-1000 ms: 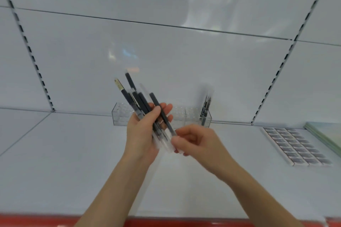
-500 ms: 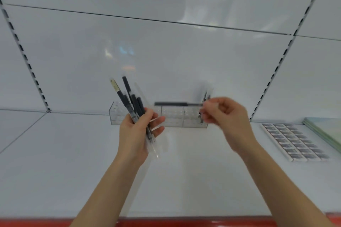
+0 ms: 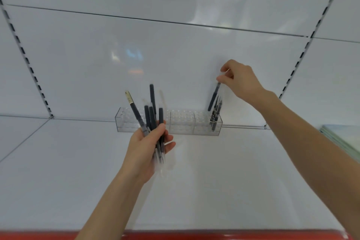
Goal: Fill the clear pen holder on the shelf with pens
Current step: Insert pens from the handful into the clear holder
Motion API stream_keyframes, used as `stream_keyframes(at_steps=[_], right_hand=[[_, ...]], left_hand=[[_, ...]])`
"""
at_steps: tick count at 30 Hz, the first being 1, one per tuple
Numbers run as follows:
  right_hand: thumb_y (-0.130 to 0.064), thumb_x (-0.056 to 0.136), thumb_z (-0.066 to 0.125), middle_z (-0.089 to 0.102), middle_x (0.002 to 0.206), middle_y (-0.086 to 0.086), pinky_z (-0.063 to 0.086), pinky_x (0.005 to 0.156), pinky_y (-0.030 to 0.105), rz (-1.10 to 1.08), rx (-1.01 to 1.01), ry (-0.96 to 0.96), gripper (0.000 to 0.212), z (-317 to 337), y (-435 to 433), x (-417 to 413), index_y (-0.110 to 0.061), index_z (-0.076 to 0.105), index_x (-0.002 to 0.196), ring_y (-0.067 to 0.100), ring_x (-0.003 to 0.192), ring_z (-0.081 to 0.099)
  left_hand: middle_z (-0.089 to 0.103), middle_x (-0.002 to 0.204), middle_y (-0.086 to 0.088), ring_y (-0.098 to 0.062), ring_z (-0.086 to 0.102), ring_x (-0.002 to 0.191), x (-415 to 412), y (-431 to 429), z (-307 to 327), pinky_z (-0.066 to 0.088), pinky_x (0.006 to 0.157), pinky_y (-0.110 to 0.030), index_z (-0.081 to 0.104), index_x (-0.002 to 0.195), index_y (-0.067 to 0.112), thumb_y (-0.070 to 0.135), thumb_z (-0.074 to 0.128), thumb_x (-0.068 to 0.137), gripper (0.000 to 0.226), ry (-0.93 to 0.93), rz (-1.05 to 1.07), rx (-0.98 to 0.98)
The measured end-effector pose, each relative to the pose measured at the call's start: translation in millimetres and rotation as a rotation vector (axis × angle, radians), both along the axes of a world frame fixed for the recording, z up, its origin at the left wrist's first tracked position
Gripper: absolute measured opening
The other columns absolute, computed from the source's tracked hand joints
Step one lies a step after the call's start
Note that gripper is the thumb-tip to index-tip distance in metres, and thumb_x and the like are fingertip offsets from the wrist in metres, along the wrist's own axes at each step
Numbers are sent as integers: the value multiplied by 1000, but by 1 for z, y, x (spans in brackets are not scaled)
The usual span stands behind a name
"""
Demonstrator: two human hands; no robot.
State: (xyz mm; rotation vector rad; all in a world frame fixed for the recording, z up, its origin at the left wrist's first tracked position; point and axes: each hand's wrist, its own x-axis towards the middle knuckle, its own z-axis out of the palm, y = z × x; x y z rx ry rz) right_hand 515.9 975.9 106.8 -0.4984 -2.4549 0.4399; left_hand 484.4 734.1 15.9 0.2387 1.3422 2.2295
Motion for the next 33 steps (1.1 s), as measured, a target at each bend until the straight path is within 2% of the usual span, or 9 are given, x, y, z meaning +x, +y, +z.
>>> stream_keyframes(at_steps=[7,13,17,19,21,23,25,29,33], right_hand=[[-12,83,62,60,92,9,44,78,29,29,-16,-81,20,-12,4,-10,-4,60,102,26,88,57],[-7,84,47,68,103,7,49,86,38,-41,192,-293,22,-16,3,-20,-8,67,92,28,96,59],[-17,89,45,62,118,3,42,96,40,-84,255,-420,27,-13,-1,-21,-17,64,109,27,110,54],[-23,92,45,57,126,6,39,99,40,-68,258,-359,33,-16,-9,-13,-17,54,123,29,117,49],[-23,92,48,61,119,6,40,96,29,21,88,-53,30,-20,-26,2,-14,57,120,23,111,54],[-20,89,55,69,97,0,44,81,17,134,-215,195,15,-23,-53,21,-15,67,97,12,91,62],[-24,84,62,71,83,-3,49,76,19,236,-469,228,9,-26,-79,36,-18,67,86,8,80,65],[-26,81,67,68,72,-7,47,61,16,336,-635,109,14,-35,-101,48,-19,65,93,4,64,62],[-11,82,64,69,64,-4,52,57,18,311,-878,343,4,-36,-95,56,-15,65,81,7,55,60]], left_hand=[[64,67,-5,-13,66,59,0,0,1,59,62,-28,59,102,2,6,55,89,14,2,11,34],[69,65,-1,-12,68,62,2,-2,1,56,71,-33,58,100,8,10,57,88,13,28,8,18],[72,68,0,-10,69,62,5,-2,2,56,56,-24,58,95,11,11,56,88,7,34,-17,15],[73,70,-1,-11,69,63,6,-4,3,55,54,-23,59,93,12,9,55,89,6,30,-37,22],[74,75,-4,-12,71,67,7,-5,6,56,56,-25,59,93,12,6,54,89,9,21,-67,37],[74,77,-6,-15,71,70,8,-5,9,58,59,-26,60,94,10,1,52,89,13,24,-102,55],[74,77,-8,-16,72,71,12,-3,11,59,62,-27,59,95,7,-3,51,88,15,48,-139,56],[74,81,-10,-20,72,77,22,4,12,59,71,-30,59,96,5,-4,52,87,14,131,-204,12],[74,88,-11,-25,71,88,23,1,8,55,83,-39,58,95,6,4,55,87,9,169,-142,-4]])
